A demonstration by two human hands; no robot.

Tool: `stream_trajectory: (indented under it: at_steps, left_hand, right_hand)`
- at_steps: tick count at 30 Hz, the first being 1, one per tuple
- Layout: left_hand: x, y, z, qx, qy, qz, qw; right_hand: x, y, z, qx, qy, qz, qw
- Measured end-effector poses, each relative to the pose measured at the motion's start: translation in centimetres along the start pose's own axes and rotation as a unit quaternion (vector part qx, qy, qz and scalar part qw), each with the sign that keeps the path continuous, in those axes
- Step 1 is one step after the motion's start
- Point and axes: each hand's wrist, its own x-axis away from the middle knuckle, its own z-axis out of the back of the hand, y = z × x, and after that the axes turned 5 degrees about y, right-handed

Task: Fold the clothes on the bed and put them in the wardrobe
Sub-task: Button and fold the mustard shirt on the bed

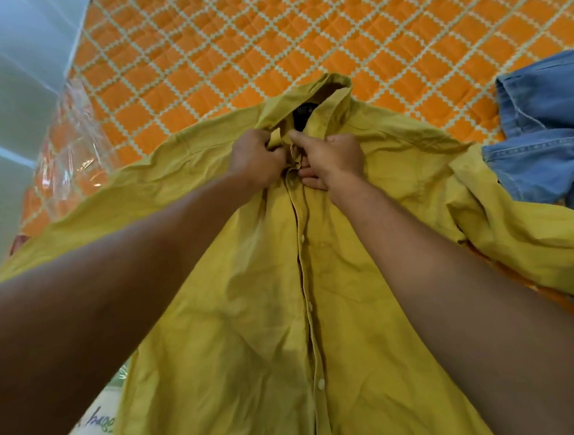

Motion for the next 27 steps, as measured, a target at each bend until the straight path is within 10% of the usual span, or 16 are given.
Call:
stream_trajectory:
  at_steps: [8,27]
  left_hand:
    - [-0.7,-1.8,-0.3,0.159,-0.002,0.05,0.986]
    - [-0.1,-2.3,-0.9,0.136,-0.019,0.003,0.991]
  right_hand:
    - [-0.9,1.1,1.2,-0.08,-0.055,-0.03,0.995]
    - [-0.3,3.0,0.8,-0.107,-0.043,0.056,0.992]
